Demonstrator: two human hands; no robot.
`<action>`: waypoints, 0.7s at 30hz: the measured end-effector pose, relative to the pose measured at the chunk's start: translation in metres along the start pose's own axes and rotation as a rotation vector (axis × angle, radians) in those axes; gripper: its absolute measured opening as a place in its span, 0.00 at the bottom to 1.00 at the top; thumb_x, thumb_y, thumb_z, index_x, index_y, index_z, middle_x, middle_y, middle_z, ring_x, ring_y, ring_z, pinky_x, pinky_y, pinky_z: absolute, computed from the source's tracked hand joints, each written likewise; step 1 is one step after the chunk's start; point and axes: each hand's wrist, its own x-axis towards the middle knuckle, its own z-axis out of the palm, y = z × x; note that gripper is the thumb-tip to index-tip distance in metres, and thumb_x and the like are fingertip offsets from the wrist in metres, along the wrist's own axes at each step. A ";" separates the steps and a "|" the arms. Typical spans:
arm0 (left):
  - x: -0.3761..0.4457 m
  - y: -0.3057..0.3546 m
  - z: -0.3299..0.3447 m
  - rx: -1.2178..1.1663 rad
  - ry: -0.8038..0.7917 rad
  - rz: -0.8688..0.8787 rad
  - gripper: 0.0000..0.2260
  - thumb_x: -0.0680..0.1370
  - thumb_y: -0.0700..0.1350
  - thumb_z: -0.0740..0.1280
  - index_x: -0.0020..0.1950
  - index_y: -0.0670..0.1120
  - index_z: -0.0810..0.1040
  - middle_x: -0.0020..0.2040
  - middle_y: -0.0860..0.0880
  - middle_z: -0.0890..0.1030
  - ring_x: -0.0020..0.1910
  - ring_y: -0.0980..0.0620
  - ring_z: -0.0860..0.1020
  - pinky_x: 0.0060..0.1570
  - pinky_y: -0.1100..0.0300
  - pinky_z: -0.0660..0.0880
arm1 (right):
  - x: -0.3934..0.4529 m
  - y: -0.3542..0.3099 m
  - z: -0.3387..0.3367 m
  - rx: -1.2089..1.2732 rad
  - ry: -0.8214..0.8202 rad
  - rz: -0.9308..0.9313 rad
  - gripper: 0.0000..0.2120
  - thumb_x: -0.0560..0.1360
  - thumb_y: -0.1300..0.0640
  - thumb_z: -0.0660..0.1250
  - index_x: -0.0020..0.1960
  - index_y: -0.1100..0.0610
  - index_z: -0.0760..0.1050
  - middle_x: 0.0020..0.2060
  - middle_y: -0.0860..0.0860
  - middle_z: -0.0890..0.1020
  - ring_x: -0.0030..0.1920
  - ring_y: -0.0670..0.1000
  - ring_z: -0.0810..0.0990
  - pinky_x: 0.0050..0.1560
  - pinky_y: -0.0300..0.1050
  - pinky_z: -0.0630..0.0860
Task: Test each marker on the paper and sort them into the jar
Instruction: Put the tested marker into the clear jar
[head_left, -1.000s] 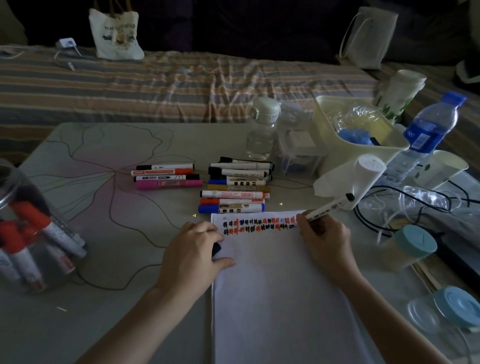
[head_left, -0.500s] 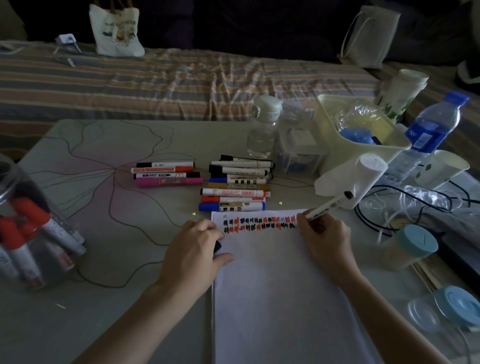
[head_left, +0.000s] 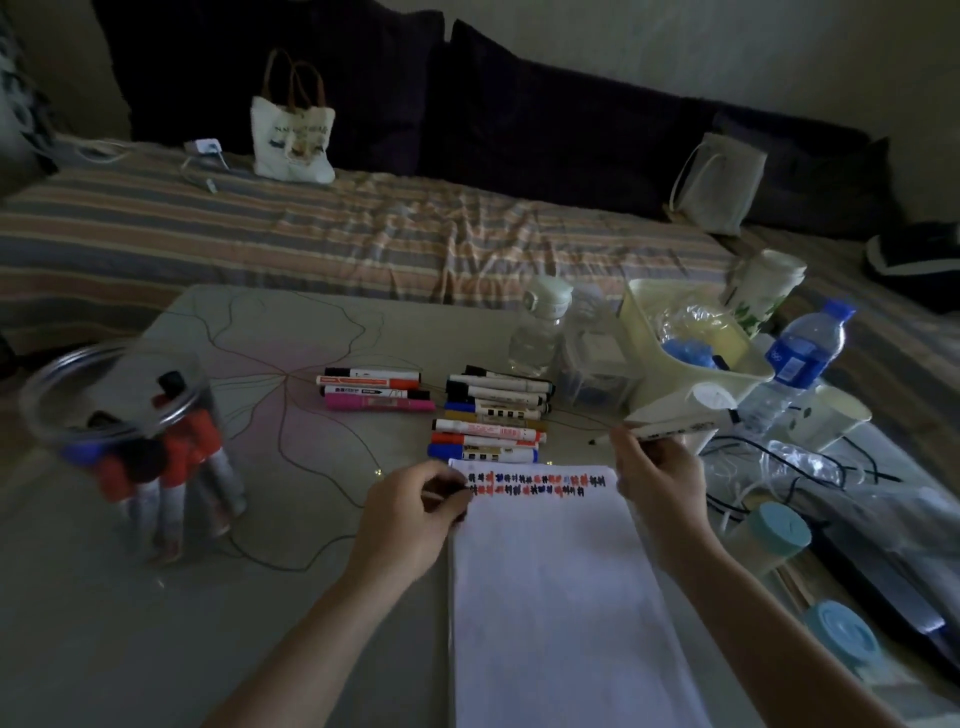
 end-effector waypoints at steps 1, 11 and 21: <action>-0.005 0.003 -0.001 -0.145 -0.037 -0.083 0.04 0.76 0.41 0.70 0.50 0.47 0.80 0.47 0.51 0.83 0.43 0.57 0.82 0.41 0.71 0.77 | -0.012 -0.011 0.005 0.042 -0.037 0.007 0.12 0.76 0.58 0.69 0.35 0.58 0.72 0.25 0.49 0.70 0.28 0.48 0.67 0.31 0.42 0.67; -0.035 0.009 -0.033 -0.786 -0.003 -0.380 0.07 0.77 0.35 0.68 0.48 0.46 0.81 0.44 0.47 0.85 0.46 0.49 0.83 0.43 0.61 0.79 | -0.096 -0.033 0.065 0.341 -0.211 0.111 0.08 0.76 0.57 0.69 0.46 0.63 0.77 0.30 0.53 0.73 0.29 0.47 0.70 0.31 0.39 0.70; -0.030 0.014 -0.046 -1.071 0.133 -0.490 0.07 0.76 0.37 0.69 0.53 0.41 0.81 0.47 0.42 0.85 0.46 0.48 0.84 0.45 0.58 0.79 | -0.108 -0.039 0.087 0.355 -0.258 0.025 0.19 0.77 0.52 0.67 0.41 0.69 0.79 0.29 0.55 0.78 0.29 0.50 0.73 0.29 0.42 0.70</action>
